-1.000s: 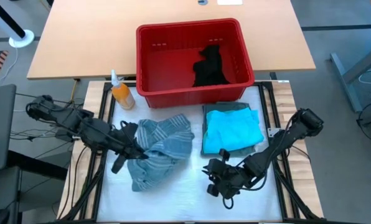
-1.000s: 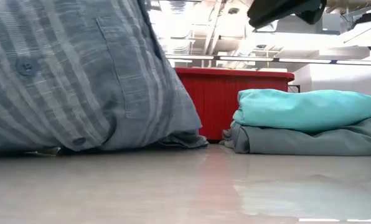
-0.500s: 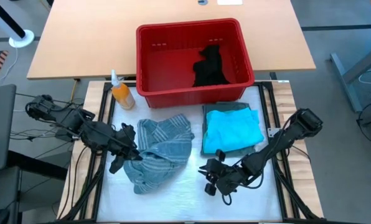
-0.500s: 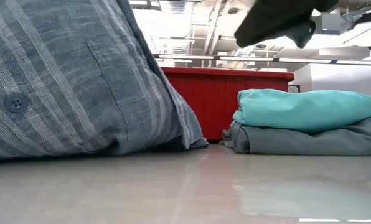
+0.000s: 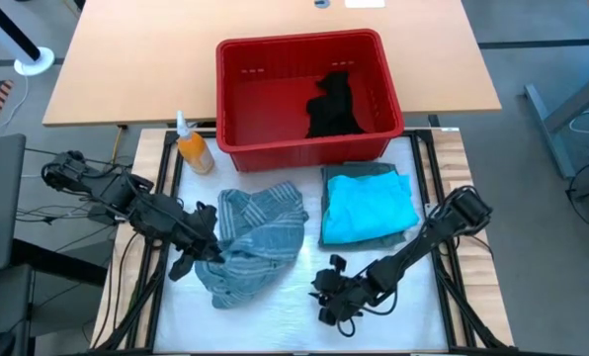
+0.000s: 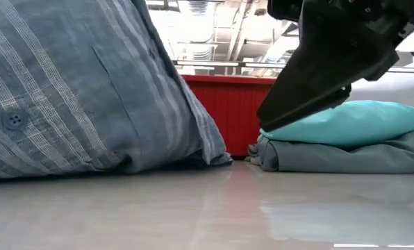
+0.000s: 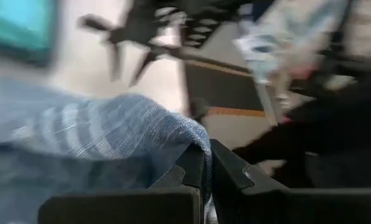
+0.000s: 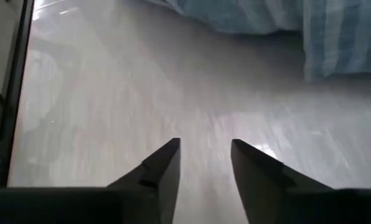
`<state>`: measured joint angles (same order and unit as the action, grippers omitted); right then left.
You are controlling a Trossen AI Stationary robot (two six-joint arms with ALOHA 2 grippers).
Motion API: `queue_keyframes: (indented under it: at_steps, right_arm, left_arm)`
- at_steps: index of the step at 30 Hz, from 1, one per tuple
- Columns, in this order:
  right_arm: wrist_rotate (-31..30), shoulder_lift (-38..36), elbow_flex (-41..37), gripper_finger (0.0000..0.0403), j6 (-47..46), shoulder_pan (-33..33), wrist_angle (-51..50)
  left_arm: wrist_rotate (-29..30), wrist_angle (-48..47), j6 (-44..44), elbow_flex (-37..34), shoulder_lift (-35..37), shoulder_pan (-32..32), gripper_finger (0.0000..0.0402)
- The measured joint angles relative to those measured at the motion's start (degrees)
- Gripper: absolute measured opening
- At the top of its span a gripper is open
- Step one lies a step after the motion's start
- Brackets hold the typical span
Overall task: Fold Laundry from Bin
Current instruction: Fold the blue patterned polo shirt
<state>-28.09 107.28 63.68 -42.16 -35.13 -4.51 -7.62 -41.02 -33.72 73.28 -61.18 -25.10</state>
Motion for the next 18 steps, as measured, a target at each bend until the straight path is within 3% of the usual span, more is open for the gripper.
queue_keyframes:
  at_steps: [5, 9, 18]
  right_arm:
    - [0.0, -0.5, 0.13, 0.0212, 0.56, -0.09, 0.42]
    - [-0.01, -0.76, 0.15, 0.0214, 6.65, 0.34, 0.51]
    - [-0.1, -0.76, 3.56, 0.0214, 12.69, 6.47, 0.32]
  left_arm:
    - [-9.46, 2.65, 1.82, 0.02, 0.64, 0.0, 0.0]
    - [-16.21, 0.29, 1.34, 0.02, 1.0, 0.0, 0.0]
    - [-21.32, -11.53, -0.54, 0.02, 0.98, 0.0, 0.0]
